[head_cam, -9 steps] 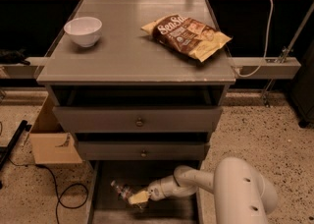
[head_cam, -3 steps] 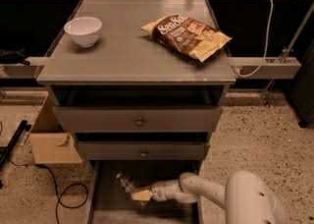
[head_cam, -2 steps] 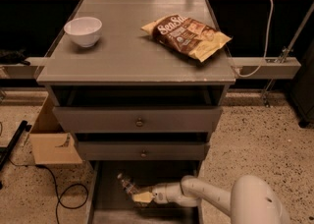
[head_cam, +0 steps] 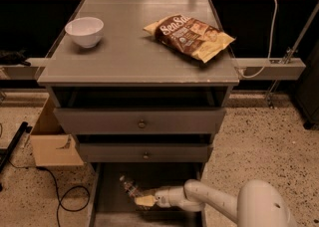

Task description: Place water bottle into bottom drawer

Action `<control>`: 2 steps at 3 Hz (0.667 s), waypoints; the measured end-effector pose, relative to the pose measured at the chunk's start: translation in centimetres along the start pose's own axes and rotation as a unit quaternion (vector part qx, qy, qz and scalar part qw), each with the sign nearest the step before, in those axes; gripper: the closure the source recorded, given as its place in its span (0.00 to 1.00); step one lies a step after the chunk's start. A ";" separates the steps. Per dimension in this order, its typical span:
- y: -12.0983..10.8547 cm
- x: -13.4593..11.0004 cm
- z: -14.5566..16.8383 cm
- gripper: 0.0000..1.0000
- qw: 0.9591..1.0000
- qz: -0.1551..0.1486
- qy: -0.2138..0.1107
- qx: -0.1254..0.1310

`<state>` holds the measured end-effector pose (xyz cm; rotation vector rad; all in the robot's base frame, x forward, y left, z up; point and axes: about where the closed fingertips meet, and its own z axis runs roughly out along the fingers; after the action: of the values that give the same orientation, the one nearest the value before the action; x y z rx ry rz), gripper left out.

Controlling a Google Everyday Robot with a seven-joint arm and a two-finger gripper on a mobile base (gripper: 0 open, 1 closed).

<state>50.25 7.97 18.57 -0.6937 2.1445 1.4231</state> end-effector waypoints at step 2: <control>-0.9 1.2 0.8 1.00 0.999 0.021 0.037 0.015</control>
Offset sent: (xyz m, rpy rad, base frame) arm -0.0020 -0.0023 -0.0262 -0.1087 0.0934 0.0147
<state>50.02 8.25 16.90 -0.7037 2.2451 1.4041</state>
